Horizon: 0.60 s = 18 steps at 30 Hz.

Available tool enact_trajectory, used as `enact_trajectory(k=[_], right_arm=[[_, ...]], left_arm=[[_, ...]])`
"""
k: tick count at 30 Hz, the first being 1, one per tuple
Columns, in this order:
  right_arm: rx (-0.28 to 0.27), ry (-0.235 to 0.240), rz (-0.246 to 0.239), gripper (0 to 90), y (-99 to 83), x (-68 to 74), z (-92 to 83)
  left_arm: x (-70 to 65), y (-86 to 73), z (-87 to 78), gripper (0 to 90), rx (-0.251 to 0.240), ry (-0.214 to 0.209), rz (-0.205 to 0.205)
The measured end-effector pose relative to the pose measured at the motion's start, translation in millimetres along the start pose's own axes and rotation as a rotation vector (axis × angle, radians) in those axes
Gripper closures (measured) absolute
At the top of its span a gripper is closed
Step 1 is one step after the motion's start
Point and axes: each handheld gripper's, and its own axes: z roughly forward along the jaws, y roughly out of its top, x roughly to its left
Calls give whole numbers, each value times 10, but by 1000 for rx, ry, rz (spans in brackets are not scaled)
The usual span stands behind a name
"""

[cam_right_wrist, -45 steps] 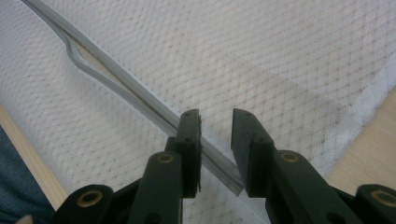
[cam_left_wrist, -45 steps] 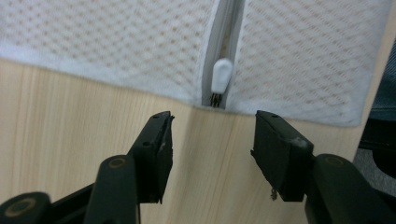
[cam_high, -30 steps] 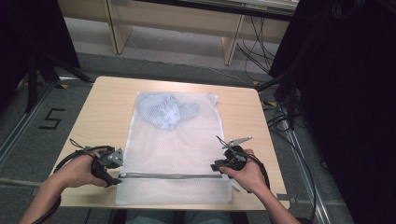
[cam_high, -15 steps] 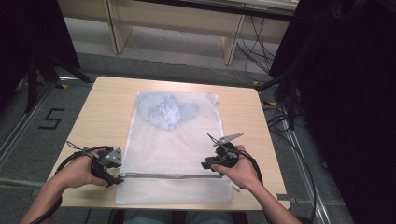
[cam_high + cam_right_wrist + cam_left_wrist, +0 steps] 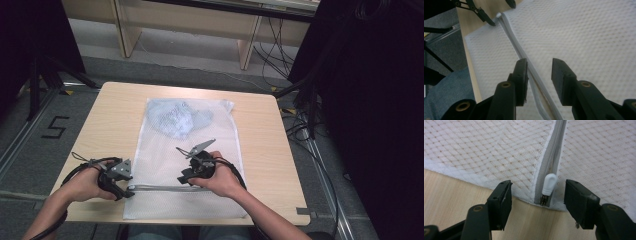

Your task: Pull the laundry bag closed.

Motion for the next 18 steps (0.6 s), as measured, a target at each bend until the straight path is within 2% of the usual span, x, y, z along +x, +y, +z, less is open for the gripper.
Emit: enact_trajectory(k=[7, 8, 9, 10, 13, 16, 18], right_arm=[[5, 26, -50, 663, 169, 107, 178], [12, 26, -38, 663, 188, 132, 197], [10, 22, -71, 663, 210, 128, 221], [15, 25, -64, 663, 230, 153, 240], [10, 32, -90, 663, 286, 192, 309], [11, 54, -72, 663, 321, 249, 371], [13, 63, -81, 663, 336, 262, 401]], left_arm=[[-29, -14, -21, 408, 5, -16, -2], [-27, -19, -21, 413, 6, -18, -2], [-22, -22, -24, 420, 6, -22, 2], [-21, -26, -24, 431, 4, -26, 4], [-18, -28, -25, 471, 1, -43, 6], [3, -37, -34, 503, 4, -58, 12], [20, -46, -44, 528, 2, -68, 19]])
